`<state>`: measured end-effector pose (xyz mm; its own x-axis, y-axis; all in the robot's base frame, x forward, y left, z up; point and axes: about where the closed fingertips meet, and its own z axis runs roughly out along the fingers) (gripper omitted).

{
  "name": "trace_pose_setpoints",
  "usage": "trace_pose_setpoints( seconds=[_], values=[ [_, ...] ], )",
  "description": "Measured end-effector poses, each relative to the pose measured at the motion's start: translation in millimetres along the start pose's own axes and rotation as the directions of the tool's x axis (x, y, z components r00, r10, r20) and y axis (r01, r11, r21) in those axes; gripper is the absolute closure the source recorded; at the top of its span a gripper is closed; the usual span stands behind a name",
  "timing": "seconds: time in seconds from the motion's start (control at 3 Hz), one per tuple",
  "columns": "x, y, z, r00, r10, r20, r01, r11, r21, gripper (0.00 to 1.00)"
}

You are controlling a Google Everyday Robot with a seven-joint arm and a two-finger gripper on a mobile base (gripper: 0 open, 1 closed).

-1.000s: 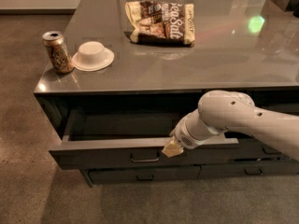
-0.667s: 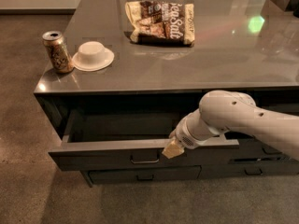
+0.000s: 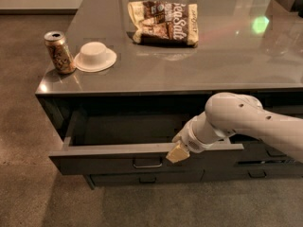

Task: Open top drawer

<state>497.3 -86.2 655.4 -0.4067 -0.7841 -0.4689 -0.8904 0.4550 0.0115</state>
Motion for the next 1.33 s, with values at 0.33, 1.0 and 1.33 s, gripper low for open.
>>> trace_pose_setpoints(
  seconds=[0.33, 1.0, 1.33],
  values=[
    [7, 1, -2, 1.000, 0.003, -0.011, -0.003, 1.0000, -0.008, 0.44],
    [36, 4, -8, 0.996, -0.072, -0.044, 0.071, 0.9971, -0.027, 0.00],
    [36, 4, -8, 0.996, -0.072, -0.044, 0.071, 0.9971, -0.027, 0.00]
  ],
)
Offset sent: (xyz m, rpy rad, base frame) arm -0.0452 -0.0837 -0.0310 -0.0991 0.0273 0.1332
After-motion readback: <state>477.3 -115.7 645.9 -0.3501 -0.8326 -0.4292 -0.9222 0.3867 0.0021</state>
